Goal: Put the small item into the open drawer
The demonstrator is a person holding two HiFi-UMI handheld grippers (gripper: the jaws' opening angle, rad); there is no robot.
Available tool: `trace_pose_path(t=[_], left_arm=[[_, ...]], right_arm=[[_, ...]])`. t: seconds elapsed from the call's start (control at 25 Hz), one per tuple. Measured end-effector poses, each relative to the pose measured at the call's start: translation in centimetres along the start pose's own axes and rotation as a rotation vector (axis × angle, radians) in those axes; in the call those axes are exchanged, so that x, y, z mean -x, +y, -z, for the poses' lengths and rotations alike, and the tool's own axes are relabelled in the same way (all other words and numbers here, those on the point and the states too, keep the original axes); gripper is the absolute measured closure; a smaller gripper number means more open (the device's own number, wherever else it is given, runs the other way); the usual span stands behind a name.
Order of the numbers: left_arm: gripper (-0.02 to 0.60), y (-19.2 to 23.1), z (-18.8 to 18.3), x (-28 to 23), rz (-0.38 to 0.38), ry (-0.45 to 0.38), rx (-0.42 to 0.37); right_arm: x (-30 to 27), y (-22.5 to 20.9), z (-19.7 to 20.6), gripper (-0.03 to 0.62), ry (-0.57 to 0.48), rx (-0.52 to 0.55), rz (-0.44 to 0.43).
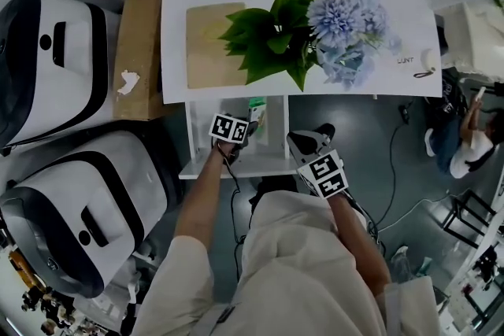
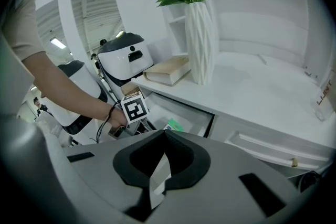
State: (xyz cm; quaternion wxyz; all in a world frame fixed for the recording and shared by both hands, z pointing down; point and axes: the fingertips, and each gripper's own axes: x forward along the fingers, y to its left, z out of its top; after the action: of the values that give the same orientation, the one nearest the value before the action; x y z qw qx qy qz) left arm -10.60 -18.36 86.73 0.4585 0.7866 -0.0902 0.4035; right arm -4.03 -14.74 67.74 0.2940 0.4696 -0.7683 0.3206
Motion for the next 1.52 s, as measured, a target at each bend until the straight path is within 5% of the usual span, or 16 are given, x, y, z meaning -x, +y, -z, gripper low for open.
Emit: trace_pose_path(t=[0.88,1.52], left_arm=[[0.439,2.8,0.8,0.4,-0.105,0.063,0.077],[0.367,3.5,0.3,3.3,-0.209,0.041,0.051]], right_arm=[[0.0,0.2,-0.1,0.568,-0.044,-0.143,-0.052],[0.6,2.2,0.1,0.568,-0.043,-0.105,-0.109]])
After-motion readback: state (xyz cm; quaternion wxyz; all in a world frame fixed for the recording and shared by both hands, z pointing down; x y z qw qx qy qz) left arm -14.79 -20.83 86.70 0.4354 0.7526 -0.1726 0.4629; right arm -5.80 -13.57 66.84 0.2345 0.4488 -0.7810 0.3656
